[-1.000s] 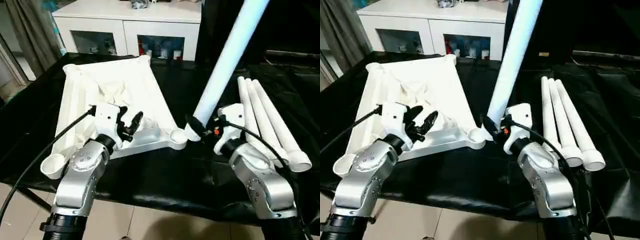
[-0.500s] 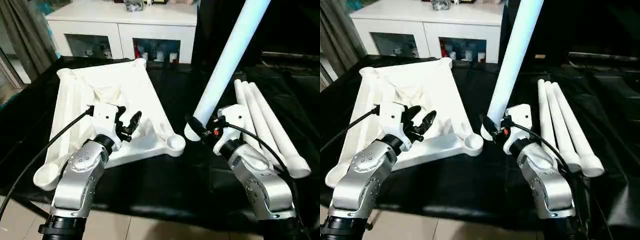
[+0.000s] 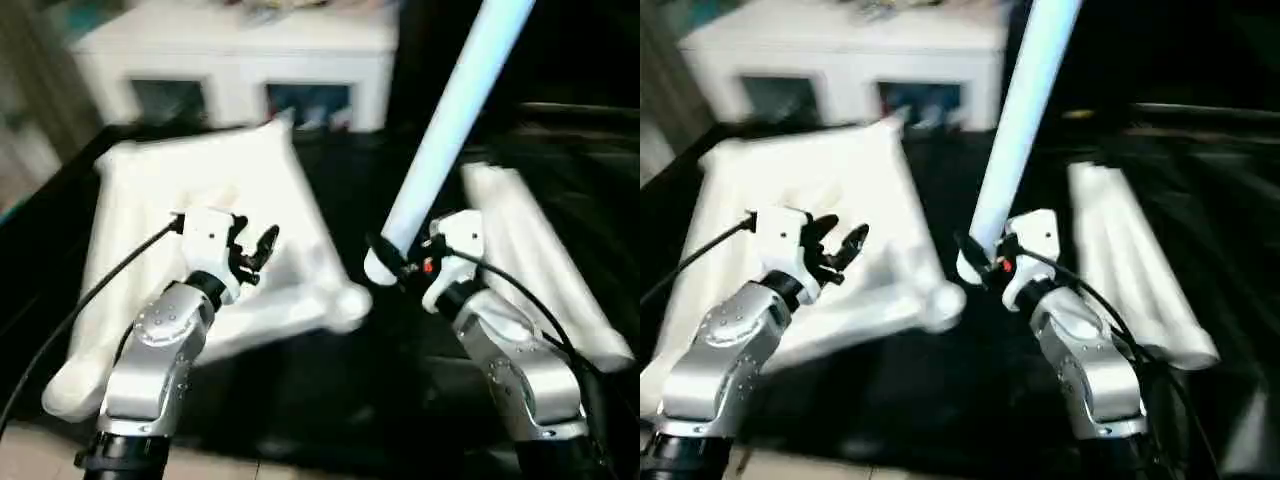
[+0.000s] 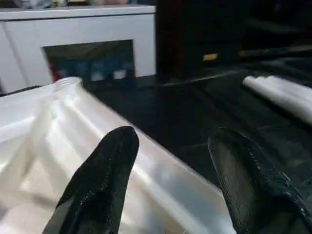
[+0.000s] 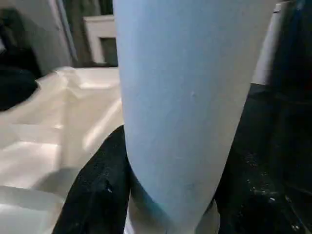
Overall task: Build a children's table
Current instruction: Insert table leg to table base
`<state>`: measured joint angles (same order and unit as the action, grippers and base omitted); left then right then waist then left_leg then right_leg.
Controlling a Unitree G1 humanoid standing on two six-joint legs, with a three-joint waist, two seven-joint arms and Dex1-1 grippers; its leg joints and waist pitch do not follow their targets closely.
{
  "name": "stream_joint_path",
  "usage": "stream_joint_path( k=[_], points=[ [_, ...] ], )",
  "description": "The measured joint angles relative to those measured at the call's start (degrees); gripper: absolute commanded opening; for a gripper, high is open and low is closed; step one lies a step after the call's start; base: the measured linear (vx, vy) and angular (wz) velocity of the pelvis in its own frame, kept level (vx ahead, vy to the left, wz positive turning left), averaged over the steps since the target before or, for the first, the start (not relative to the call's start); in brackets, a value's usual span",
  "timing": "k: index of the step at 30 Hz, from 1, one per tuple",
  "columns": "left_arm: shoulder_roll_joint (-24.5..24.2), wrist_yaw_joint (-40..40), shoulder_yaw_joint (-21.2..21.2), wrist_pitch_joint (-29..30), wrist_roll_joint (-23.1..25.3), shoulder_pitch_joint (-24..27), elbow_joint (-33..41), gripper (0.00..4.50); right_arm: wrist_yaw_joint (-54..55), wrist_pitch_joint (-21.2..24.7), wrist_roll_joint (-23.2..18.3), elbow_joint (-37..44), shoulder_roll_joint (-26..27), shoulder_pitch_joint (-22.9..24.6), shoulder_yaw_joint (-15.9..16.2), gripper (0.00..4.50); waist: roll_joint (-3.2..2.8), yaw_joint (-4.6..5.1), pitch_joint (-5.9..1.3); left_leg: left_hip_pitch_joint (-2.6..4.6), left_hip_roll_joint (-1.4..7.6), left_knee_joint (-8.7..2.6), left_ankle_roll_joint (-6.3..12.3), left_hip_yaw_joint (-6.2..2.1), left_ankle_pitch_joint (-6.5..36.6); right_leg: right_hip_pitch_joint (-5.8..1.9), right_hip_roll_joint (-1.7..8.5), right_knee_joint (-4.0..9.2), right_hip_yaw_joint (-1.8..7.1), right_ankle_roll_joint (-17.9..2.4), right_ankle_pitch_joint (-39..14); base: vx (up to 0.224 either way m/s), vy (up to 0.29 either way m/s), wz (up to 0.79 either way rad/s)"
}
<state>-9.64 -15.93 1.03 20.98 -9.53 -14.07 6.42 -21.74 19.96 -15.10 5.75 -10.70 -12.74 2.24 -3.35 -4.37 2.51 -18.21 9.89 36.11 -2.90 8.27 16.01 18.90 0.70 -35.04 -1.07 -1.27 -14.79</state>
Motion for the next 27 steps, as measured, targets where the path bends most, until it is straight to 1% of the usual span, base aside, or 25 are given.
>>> stream_joint_path(
  k=[1, 2, 3, 4, 5, 6, 7, 8, 9, 10, 11, 12, 13, 14, 15, 16, 17, 18, 19, 20, 22, 23, 25, 26, 27],
  points=[
    [-0.2, 0.0, -0.2, 0.0, 0.0, 0.3, 0.0, 2.80, 0.0, 0.0, 0.0, 0.0, 0.1, 0.0, 0.1, 1.90, -0.07, -0.15, -0.09, -0.75, 0.11, 0.38, -0.30, -0.51, -0.2, 0.04, -0.26, -0.06, -0.13, 0.0, -0.1, 0.000, 0.000, 0.00],
    [-0.5, 0.0, -0.4, 0.0, 0.0, 0.5, -0.1, 2.80, -0.2, 0.0, 0.0, 0.0, 0.2, -0.1, 0.4, 1.90, 0.00, 0.12, -0.18, -0.70, 0.14, 0.43, -0.25, -1.08, -0.1, 0.11, -0.09, -0.11, -0.43, -0.1, -0.2, 0.000, 0.000, 0.00],
    [-0.6, 0.1, -0.7, 0.1, 0.0, 0.5, -0.1, 2.80, -0.7, 0.0, 0.1, 0.0, 0.2, -0.3, 1.3, 1.90, -0.01, 0.47, -0.19, -0.59, -0.09, 0.38, -0.11, -1.19, 0.0, 0.26, 0.33, -0.31, -0.83, -0.3, -0.4, 0.070, -0.008, 0.03],
    [-0.5, 0.1, -0.7, 0.1, 0.0, 0.5, -0.1, 2.80, -1.6, 0.0, 0.6, 0.0, -0.5, -0.3, 2.7, 1.90, -0.07, 0.86, -0.30, -1.81, -1.06, 0.78, 1.24, -2.15, 0.1, -0.24, 0.95, 0.03, -1.95, 0.6, -0.6, 0.039, 0.064, 0.46],
    [-0.2, 0.1, -0.4, 0.1, 0.0, 0.0, 0.0, 2.80, -2.8, -0.2, 2.1, 0.0, -2.4, -0.2, 4.4, 1.90, -0.10, 1.18, -0.39, -2.59, -1.90, 1.08, 3.22, -3.28, 0.2, -0.53, 1.95, 0.22, -3.42, 0.9, -1.0, 0.039, 0.064, 0.46],
    [-0.2, 0.1, -0.4, 0.1, 0.0, 0.0, 0.0, 2.80, -3.3, -0.4, 3.1, 0.0, -3.0, -0.2, 5.3, 1.90, -0.18, 1.32, -0.39, -3.11, -2.25, 1.42, 5.63, -3.77, 0.3, -1.12, 2.58, 0.71, -4.72, 1.1, -1.1, -0.013, 0.072, 0.75],
    [-0.2, 0.1, -0.4, 0.1, 0.0, 0.0, 0.0, 2.80, -3.5, -0.4, 3.6, -0.1, -3.0, -0.1, 5.4, 1.90, -0.20, 1.31, -0.39, -3.32, -2.41, 1.40, 6.67, -4.12, 0.2, -1.78, 2.89, 1.38, -5.71, 1.2, -1.2, 0.061, 0.009, 0.73],
    [-0.5, 0.1, -0.7, 0.1, 0.0, 0.1, 0.0, 2.80, -2.9, 0.0, 3.0, -0.2, -1.4, -0.2, 4.7, 1.90, -0.31, 1.43, -0.42, -2.95, -2.35, 1.17, 6.45, -4.69, 0.1, -2.09, 2.94, 1.69, -6.43, 1.1, -1.4, 0.061, 0.009, 0.73],
    [-0.8, 0.2, -1.3, 0.1, 0.0, 0.8, 0.0, 2.80, -2.3, 0.4, 2.2, -0.4, 0.2, -0.8, 4.6, 1.90, -0.20, 1.35, -0.31, -2.49, -2.38, 1.05, 5.58, -4.78, 0.2, -1.66, 2.80, 0.41, -5.88, 0.0, -2.1, 0.106, -0.019, 0.43],
    [-1.1, 0.3, -1.9, 0.2, 0.1, 1.2, 0.0, 2.80, -2.3, 0.4, 1.8, -0.3, 1.1, -1.2, 5.1, 1.90, -0.15, 1.45, -0.33, -2.11, -2.48, 1.19, 3.93, -4.79, 0.3, -0.80, 2.83, -1.91, -4.90, -0.9, -2.8, 0.090, -0.049, 0.08],
    [-1.3, 0.3, -2.3, 0.1, 0.1, 1.2, 0.0, 2.80, -2.4, 0.4, 1.8, -0.2, 0.7, -1.2, 5.6, 1.90, 0.06, 1.54, -0.39, -1.89, -2.81, 1.91, 2.92, -4.77, 0.6, 0.75, 2.99, -4.92, -3.46, -1.0, -2.8, 0.090, -0.049, 0.08],
    [-1.3, 0.1, -2.3, 0.1, 0.1, 1.2, 0.1, 2.80, -2.4, 0.4, 2.0, -0.3, 0.0, -1.0, 5.6, 1.90, 0.74, 1.52, -0.62, -1.91, -3.47, 2.17, 2.73, -4.57, 0.7, 2.05, 3.45, -4.98, -2.01, -0.3, -2.5, 0.000, 0.000, 0.00],
    [-1.4, -0.1, -2.1, 0.1, 0.1, 1.2, 0.2, 2.80, -2.4, 0.4, 2.1, -0.3, -0.8, -0.9, 5.2, 1.90, 1.42, 1.57, -0.61, -2.15, -4.17, 2.60, 2.69, -4.26, 0.7, 3.00, 4.21, -4.42, -0.55, 3.0, -2.0, 0.000, 0.000, 0.00],
    [-1.0, -0.2, -1.7, 0.1, 0.1, 1.3, 0.2, 2.80, -2.4, 0.4, 2.1, -0.3, -1.4, -0.5, 4.5, 1.90, 1.59, 1.29, -0.60, -2.62, -4.24, 2.91, 2.62, -4.02, 0.6, 3.11, 4.17, -5.10, -0.05, 3.2, -1.9, 0.000, 0.000, 0.00],
    [-0.9, -0.8, 0.0, 0.2, 0.1, 1.4, 0.2, 2.80, -2.4, 0.5, 2.1, -0.4, -1.9, 0.1, 3.8, 1.90, 1.66, 1.21, -0.55, -3.08, -4.08, 2.67, 2.24, -4.02, 0.2, 3.36, 3.80, -5.21, 0.30, 3.1, -1.8, 0.000, 0.000, 0.00],
    [-0.8, -1.4, 0.8, 0.2, -0.1, 1.6, 0.2, 2.80, -2.3, 0.5, 2.1, -0.4, -2.2, 0.2, 3.5, 1.90, 1.73, 1.20, -0.51, -3.10, -3.89, 2.27, 1.52, -3.98, -0.2, 3.51, 3.61, -5.15, 0.27, 2.9, -1.5, -0.037, -0.068, 0.02],
    [-1.0, -2.1, 1.4, 0.4, -0.3, 1.8, 0.2, 2.80, -2.3, 0.5, 2.1, -0.4, -2.0, 0.2, 3.1, 1.90, 1.77, 1.26, -0.48, -3.06, -3.68, 1.72, 0.47, -3.86, -0.7, 3.59, 3.41, -4.82, 0.16, 2.8, -1.1, -0.037, -0.068, 0.02],
    [-1.2, -2.6, 1.6, 0.5, -0.4, 1.9, 0.2, 2.80, -2.3, 0.5, 2.1, -0.4, -1.8, 0.2, 3.0, 1.90, 1.65, 1.26, -0.42, -2.96, -3.40, 1.43, -0.05, -3.84, -0.9, 3.50, 3.21, -4.42, 0.08, 2.6, -0.7, -0.071, -0.049, -0.02],
    [-1.5, -2.8, 1.6, 0.5, -0.3, 2.0, 0.2, 2.80, -2.3, 0.5, 2.1, -0.4, -1.7, 0.2, 2.9, 1.90, 1.45, 1.23, -0.34, -2.82, -2.97, 1.27, -0.34, -3.86, -1.0, 3.22, 2.87, -3.79, 0.05, 2.5, -0.2, -0.095, -0.021, -0.05],
    [-2.1, -3.4, 1.6, 0.6, -0.3, 2.0, 0.2, 2.80, -2.2, 0.5, 2.1, -0.4, -1.0, 0.2, 2.9, 1.90, 1.26, 1.25, -0.23, -2.71, -2.51, 1.07, -0.91, -3.77, -1.2, 2.87, 2.60, -3.03, -0.12, 1.9, 0.1, -0.095, -0.021, -0.05],
    [-2.8, -4.3, 1.6, 0.8, -0.3, 1.8, 0.0, 2.80, -1.8, 0.5, 2.1, -0.3, -0.9, 0.3, 2.9, 1.90, 1.20, 1.32, -0.17, -2.59, -1.96, 0.89, -1.07, -3.07, -1.7, 2.68, 2.58, -2.62, -0.24, 1.6, 0.7, -0.099, -0.001, 0.00],
    [-3.2, -5.3, 1.7, 0.8, -0.3, 1.6, -0.5, 2.80, -1.4, 0.7, 2.1, -0.3, -1.0, 0.2, 2.8, 1.90, 1.11, 1.39, -0.06, -2.15, -1.63, 0.83, -1.05, -2.50, -2.0, 2.44, 2.60, -2.46, -0.23, 1.5, 0.9, -0.093, 0.003, 0.03],
    [-4.1, -6.8, 2.1, 0.8, -0.3, 1.5, -1.4, 2.80, -0.8, 1.0, 2.1, -0.3, -1.2, 0.2, 2.6, 1.90, 1.04, 1.40, 0.12, -1.75, -1.38, 0.65, -1.04, -1.90, -2.0, 1.99, 2.64, -2.15, -0.13, 1.5, 1.1, -0.087, 0.010, 0.02],
    [-6.0, -9.5, 3.5, 0.8, -0.4, 0.4, -2.8, 2.80, -0.6, 1.4, 1.9, -0.3, -1.5, 0.2, 2.4, 1.90, 1.06, 1.35, 0.13, -1.66, -1.25, 0.47, -1.04, -1.55, -2.0, 1.99, 2.68, -1.99, -0.05, 1.6, 1.1, -0.089, 0.010, 0.01],
    [-7.3, -11.8, 4.5, 0.9, -0.5, -0.5, -4.0, 2.80, -0.7, 2.0, 1.7, -0.3, -1.8, 0.2, 2.0, 1.90, 1.10, 1.31, 0.15, -1.71, -1.24, 0.37, -1.04, -1.39, -2.0, 2.07, 2.68, -1.97, 0.10, 1.6, 1.1, -0.072, 0.000, 0.05]
  ],
)
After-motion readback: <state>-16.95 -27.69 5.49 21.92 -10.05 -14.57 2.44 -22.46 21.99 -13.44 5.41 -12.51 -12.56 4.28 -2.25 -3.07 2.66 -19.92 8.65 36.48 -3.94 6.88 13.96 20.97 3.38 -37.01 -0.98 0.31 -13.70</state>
